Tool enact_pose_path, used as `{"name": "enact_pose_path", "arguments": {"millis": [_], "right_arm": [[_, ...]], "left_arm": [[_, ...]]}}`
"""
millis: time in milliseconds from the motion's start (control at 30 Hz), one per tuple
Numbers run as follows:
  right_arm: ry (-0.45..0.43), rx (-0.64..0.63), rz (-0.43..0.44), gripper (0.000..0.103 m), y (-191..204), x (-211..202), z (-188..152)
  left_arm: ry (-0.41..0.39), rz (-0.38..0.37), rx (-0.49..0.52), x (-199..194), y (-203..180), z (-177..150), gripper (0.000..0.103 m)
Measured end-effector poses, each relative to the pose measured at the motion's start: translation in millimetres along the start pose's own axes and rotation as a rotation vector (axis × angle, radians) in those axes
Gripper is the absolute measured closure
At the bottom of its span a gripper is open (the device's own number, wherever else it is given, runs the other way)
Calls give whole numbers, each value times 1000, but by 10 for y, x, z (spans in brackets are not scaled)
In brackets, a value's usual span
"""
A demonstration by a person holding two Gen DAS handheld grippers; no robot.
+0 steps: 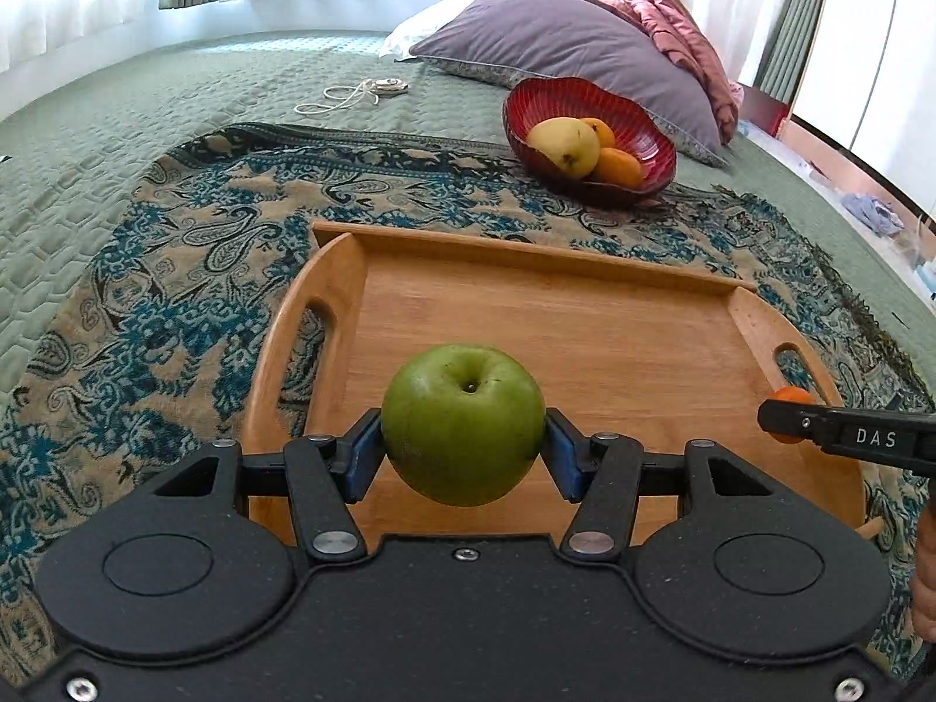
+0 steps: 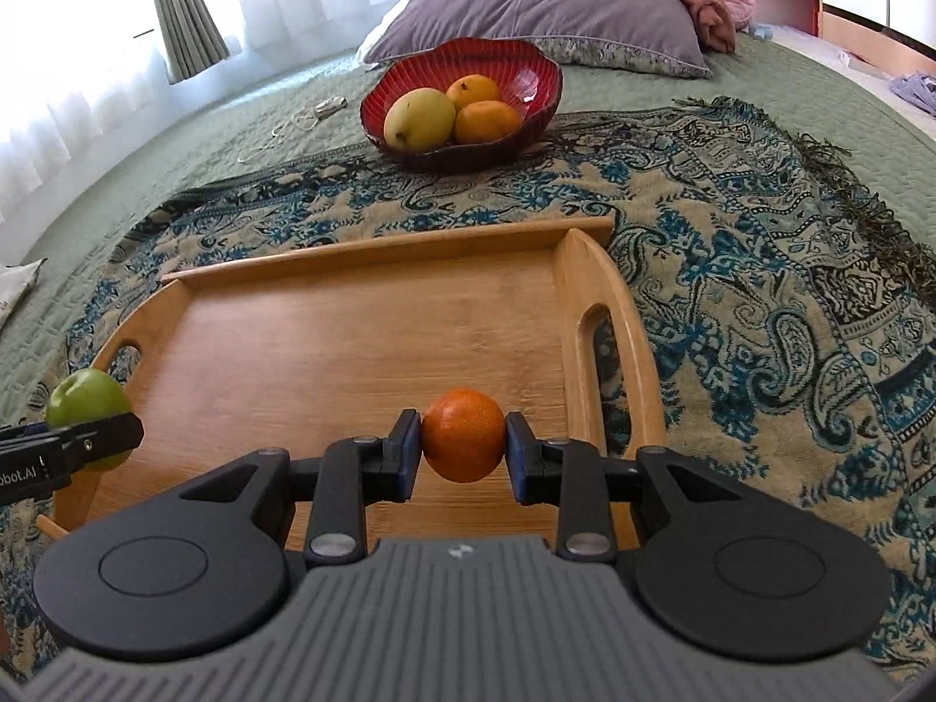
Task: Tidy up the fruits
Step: 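Carry the apple and tangerine onto the wooden tray and open both grippers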
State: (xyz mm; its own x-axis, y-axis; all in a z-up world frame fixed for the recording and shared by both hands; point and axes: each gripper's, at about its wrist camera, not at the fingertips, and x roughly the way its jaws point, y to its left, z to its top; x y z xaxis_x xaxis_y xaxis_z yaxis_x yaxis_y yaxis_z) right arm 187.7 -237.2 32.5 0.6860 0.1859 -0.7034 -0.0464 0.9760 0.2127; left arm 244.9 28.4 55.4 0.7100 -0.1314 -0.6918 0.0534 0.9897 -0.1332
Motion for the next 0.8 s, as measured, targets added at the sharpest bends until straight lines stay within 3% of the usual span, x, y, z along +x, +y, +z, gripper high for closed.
{"name": "enact_pose_path", "arguments": {"millis": [800], "right_arm": [[-6,-20,-25,68,-11,150,-53]], "left_arm": [[-8,17,-7,232,-1,-82,49]]}}
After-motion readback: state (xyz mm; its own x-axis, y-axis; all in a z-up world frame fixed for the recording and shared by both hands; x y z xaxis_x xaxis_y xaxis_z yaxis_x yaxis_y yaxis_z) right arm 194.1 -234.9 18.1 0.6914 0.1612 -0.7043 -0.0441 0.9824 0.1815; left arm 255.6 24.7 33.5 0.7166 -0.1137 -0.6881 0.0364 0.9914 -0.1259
